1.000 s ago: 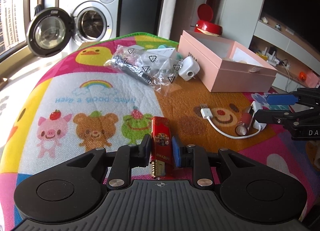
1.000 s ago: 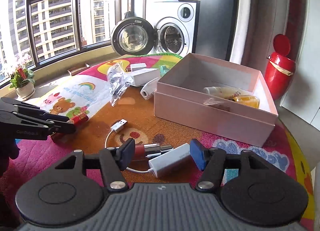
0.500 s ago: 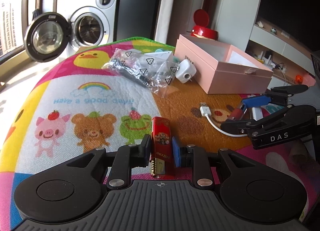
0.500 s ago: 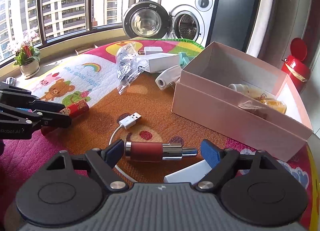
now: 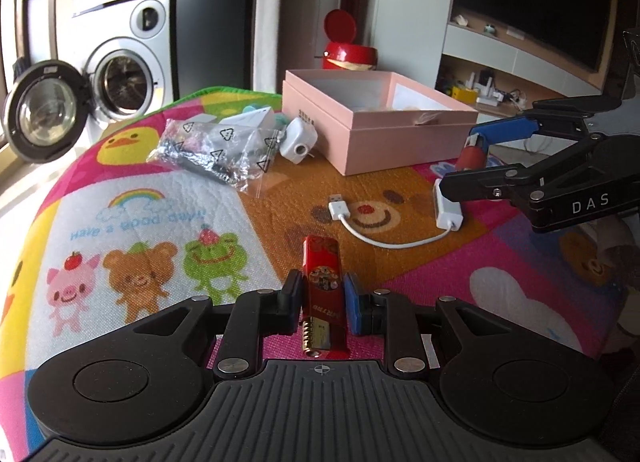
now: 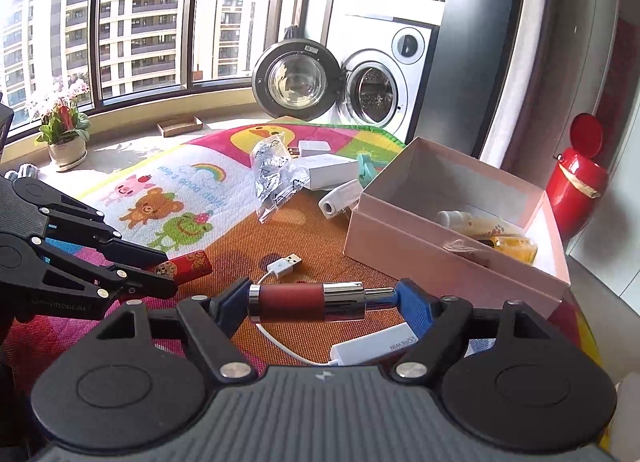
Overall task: Organize rigid objects
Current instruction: 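Carry the lighter and lipstick over the pink box and release both, then grasp the white wall plug charger with the left gripper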
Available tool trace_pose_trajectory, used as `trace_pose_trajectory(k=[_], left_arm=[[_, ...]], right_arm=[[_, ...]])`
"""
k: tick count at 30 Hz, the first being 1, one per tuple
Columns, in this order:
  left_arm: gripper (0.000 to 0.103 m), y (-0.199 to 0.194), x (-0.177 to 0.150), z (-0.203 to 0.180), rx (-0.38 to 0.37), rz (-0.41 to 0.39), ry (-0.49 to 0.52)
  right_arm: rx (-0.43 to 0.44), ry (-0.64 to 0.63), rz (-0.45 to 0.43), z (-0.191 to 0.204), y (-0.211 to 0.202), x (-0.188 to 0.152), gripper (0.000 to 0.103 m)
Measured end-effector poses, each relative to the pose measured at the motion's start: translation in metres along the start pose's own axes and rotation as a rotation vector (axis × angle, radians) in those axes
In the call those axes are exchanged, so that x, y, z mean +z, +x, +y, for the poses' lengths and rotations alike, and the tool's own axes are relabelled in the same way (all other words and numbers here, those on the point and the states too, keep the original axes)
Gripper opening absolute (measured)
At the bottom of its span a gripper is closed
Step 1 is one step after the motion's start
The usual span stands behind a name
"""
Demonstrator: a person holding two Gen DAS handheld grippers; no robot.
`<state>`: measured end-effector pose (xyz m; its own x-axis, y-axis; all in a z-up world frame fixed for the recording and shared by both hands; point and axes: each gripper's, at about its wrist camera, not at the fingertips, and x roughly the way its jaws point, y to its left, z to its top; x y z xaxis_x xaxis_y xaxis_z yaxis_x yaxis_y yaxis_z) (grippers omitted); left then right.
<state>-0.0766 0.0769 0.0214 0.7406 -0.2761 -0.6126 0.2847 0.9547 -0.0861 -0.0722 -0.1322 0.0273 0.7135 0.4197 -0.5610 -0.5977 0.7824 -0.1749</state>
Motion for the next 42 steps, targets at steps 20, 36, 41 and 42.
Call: trace_pose_trajectory(k=[20,36,41,42], left_arm=[[0.027,0.081,0.206,0.015,-0.157,-0.224,-0.125],[0.027,0.075,0.084,0.138,0.177,-0.102,-0.497],[0.027,0.075,0.097,0.13,0.147,-0.172,-0.486],[0.027,0.079,0.106,0.128,0.153,-0.177,-0.478]], right_arm=[[-0.207,0.295,-0.146,-0.134,0.011,0.07,0.08],[-0.118,0.17,0.029,-0.034,0.039,-0.03,0.079],[-0.101,0.171,0.022,-0.025,0.044,-0.021,0.079],[-0.096,0.171,0.021,-0.024,0.045,-0.02,0.079]])
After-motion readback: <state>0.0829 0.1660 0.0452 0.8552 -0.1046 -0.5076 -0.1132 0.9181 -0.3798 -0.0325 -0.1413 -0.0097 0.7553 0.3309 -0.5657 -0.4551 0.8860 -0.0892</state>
